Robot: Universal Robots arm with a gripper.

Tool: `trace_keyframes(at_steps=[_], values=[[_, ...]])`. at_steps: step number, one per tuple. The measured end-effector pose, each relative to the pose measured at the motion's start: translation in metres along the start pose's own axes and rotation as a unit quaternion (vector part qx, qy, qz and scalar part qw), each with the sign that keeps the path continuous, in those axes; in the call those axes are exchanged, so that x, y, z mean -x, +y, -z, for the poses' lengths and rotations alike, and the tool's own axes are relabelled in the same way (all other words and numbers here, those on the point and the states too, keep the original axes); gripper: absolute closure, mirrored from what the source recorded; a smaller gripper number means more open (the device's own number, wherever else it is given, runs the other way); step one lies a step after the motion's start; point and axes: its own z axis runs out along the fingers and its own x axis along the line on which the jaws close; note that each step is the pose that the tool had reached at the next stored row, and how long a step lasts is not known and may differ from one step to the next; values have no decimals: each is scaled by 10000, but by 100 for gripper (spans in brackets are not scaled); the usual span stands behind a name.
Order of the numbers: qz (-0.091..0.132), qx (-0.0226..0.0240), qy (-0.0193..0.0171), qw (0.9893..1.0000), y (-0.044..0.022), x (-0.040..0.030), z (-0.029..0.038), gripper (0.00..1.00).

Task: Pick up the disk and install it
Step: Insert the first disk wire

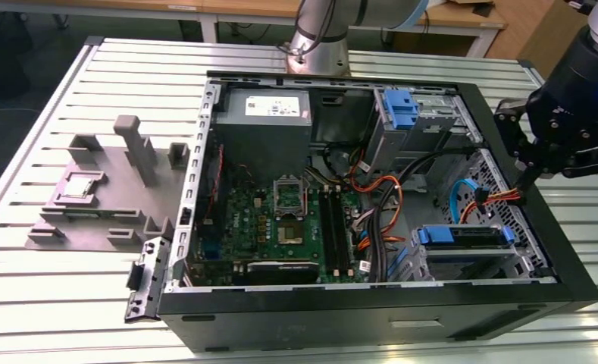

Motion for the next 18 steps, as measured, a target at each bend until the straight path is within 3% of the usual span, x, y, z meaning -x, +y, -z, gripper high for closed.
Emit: trace_keyframes(at_steps=[4,5,6,18], values=[[5,1,0,10000,0,0,0,90],[41,16,-64,10000,-3,-2,-4,90],[47,21,-71,10000,-2,-2,-4,90],[73,35,-86,9999,-3,-4,-3,90]])
